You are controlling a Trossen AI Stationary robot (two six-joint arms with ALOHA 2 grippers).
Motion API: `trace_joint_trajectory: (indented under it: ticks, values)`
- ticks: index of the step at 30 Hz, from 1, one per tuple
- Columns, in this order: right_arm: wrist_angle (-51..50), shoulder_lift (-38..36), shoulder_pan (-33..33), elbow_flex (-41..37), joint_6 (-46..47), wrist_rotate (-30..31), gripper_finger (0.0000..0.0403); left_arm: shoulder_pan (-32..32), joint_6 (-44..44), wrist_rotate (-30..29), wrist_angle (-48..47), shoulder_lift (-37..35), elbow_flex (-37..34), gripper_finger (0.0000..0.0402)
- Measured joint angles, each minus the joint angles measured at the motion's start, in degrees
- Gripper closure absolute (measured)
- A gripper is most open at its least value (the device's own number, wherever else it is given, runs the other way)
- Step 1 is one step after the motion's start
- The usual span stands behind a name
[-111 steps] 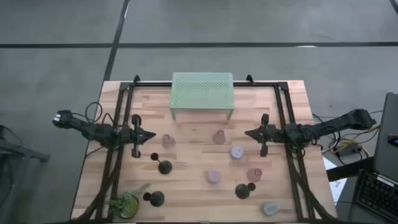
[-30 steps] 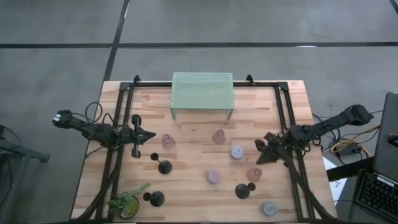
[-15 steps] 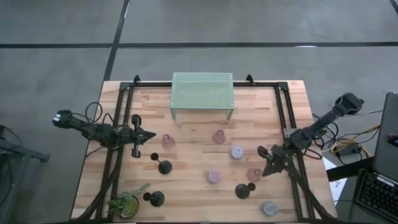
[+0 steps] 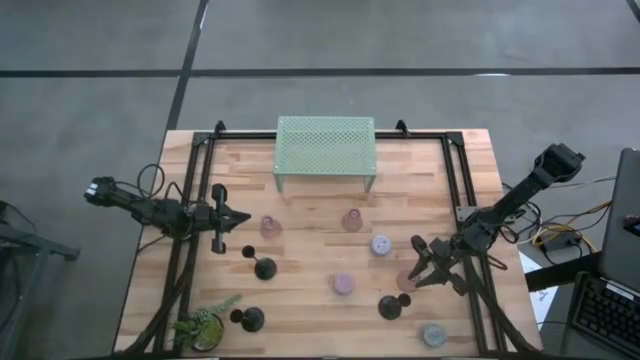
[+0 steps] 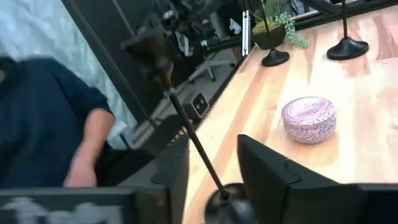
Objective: Pick & Place candle stick holders
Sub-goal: Put the bottom right black candle holder on the shelf
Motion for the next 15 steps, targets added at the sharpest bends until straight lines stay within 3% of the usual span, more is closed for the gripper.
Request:
trace_joint_trajectory:
  ticks: [7,15]
  values:
    - [0.2,9.4,2.2,6.9,-3.9,-0.4,0.0222,0.0,0.0,0.0,0.0,0.0,0.0,0.0387]
    - [-0.8,17.8,2.9,12.7,-9.4,2.3,0.0230,0.0,0.0,0.0,0.0,0.0,0.0,0.0387]
